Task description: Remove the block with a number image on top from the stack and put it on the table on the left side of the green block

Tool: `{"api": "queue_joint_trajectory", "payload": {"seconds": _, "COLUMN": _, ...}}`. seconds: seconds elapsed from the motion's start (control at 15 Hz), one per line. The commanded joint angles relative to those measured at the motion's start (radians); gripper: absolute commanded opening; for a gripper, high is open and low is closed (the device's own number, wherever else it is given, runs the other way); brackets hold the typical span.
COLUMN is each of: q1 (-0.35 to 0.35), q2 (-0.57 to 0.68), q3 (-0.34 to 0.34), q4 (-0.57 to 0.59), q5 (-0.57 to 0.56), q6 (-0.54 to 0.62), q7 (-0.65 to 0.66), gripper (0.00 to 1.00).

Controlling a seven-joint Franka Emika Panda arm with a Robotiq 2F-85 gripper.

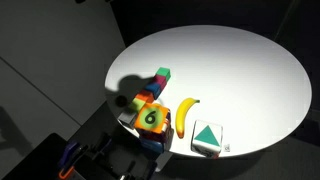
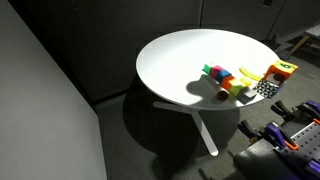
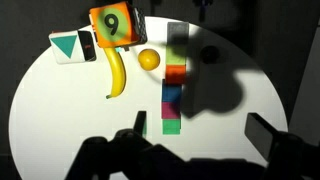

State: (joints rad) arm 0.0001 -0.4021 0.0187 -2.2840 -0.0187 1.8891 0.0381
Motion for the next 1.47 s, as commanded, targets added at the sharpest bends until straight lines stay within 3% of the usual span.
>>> {"api": "queue_joint_trajectory", "payload": {"seconds": 0.0, "q1": 0.001, "q2": 0.0, "q3": -0.001, "q4": 0.003, "q5": 0.0, "q6": -0.003, "q7": 0.0, "gripper": 1.0}}
{"api": "queue_joint_trajectory", "payload": {"seconds": 1.4, "q1": -0.005, "q2": -0.016, "q3": 0.002, "q4": -0.056, "q5": -0.014, "q6": -0.04, "q7": 0.01, "gripper": 1.0}}
